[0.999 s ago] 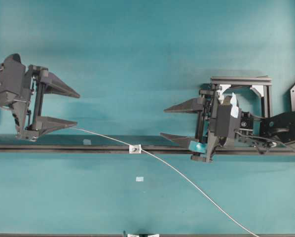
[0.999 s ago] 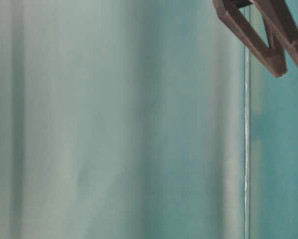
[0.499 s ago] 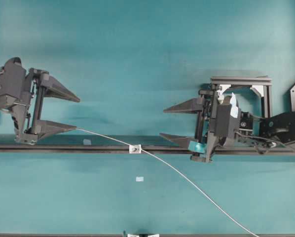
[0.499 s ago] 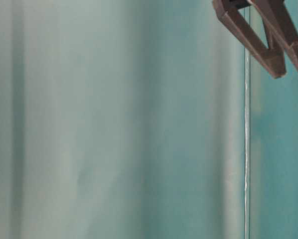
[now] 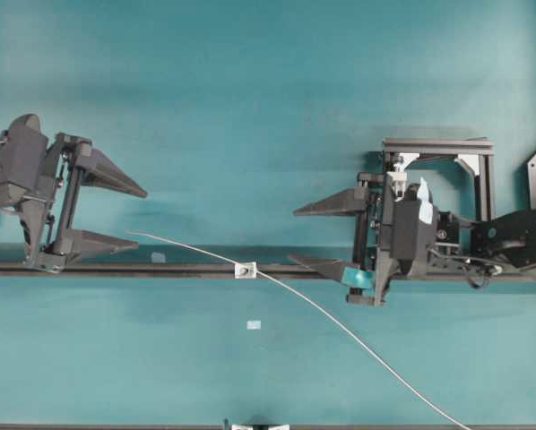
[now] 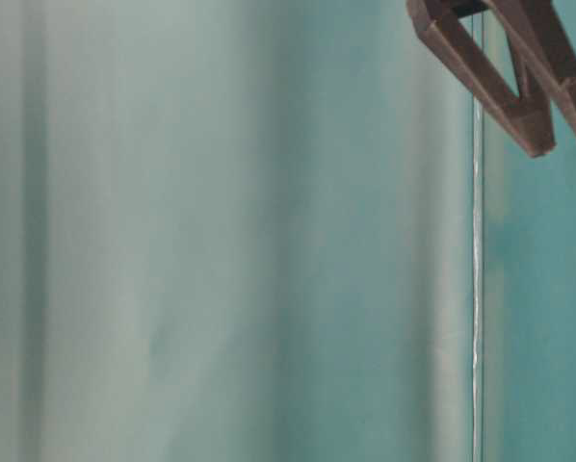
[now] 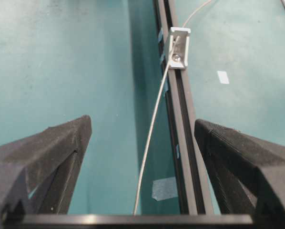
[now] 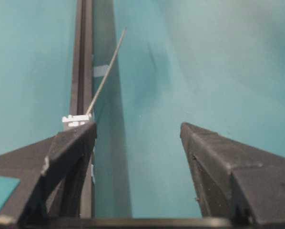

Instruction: Insert the wire through the hole in the metal fitting marked with a red label. (retake)

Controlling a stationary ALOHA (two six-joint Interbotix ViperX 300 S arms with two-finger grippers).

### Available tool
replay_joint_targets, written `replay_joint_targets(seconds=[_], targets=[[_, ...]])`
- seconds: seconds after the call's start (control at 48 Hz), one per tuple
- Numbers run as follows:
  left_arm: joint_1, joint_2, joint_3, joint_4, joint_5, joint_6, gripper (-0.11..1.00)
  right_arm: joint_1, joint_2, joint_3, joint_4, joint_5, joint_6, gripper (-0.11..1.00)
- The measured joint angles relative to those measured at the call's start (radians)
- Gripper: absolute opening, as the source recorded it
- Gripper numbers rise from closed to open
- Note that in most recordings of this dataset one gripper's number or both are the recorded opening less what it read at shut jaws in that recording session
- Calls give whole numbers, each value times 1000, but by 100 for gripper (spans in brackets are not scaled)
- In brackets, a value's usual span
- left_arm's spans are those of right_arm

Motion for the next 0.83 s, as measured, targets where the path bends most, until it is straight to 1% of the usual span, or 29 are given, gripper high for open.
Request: replay_joint_targets(seconds=[0.291, 0.604, 0.832], targets=[[0, -2, -5, 0, 0, 0, 79, 0, -5, -2, 0, 0, -2, 78], [0, -8, -8, 0, 0, -2, 79, 0, -72, 15, 0, 0, -9, 78], [0, -31, -8, 2, 0, 0, 79, 0, -78, 18, 0, 0, -9, 78]])
